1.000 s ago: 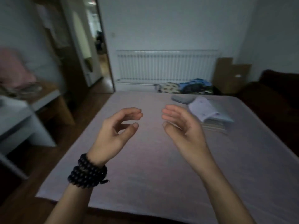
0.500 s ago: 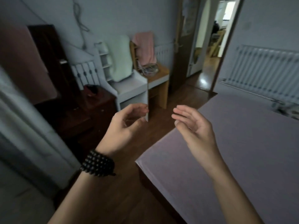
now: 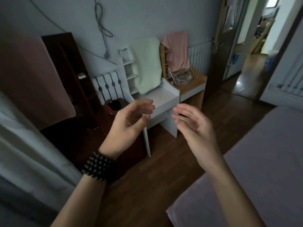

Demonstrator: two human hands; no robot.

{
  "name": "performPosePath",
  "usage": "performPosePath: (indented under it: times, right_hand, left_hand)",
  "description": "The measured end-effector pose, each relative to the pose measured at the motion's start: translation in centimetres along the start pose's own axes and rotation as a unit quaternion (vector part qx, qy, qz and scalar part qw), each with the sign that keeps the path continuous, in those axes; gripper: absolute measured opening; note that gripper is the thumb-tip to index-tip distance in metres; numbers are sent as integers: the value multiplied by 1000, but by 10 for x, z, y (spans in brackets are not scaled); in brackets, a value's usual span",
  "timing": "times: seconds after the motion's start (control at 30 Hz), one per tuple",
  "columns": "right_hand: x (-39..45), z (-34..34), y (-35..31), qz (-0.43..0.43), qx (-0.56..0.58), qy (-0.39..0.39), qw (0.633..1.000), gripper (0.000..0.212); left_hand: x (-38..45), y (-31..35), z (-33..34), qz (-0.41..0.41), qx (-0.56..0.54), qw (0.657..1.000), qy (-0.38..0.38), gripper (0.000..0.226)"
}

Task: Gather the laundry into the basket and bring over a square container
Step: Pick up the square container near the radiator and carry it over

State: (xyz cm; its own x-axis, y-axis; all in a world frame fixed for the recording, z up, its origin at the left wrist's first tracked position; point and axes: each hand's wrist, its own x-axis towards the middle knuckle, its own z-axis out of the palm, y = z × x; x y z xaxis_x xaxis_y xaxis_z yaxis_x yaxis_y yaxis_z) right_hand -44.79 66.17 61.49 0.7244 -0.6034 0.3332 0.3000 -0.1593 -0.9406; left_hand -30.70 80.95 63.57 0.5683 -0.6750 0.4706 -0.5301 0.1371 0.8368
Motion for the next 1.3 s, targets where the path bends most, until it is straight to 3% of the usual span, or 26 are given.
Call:
performPosePath:
  times: [0.17, 0.27, 0.53, 0.7, 0.87, 1.3]
  right_hand:
    - [94, 19, 41, -2, -30, 32, 999, 39]
    - [153, 24, 69, -14, -63, 88, 994, 40]
    - [282, 9, 88, -36, -117, 269, 955, 36]
    - [338, -41, 101, -18, -147, 363, 920, 35]
    - [411, -117, 142, -9, -160, 426, 890, 36]
    - [632, -353, 217, -8, -197, 489, 850, 39]
  left_hand:
    - [89, -80, -30, -4, -16, 1000, -20, 31]
    - [157, -136, -36, 11, -31, 998, -50, 32]
    - [357, -205, 9, 62, -136, 967, -205, 35]
    - [456, -238, 85, 100, -187, 930, -299, 35]
    - [548, -285, 175, 132, -186, 911, -343, 34]
    - [809, -349, 420, 122, -200, 886, -401, 36]
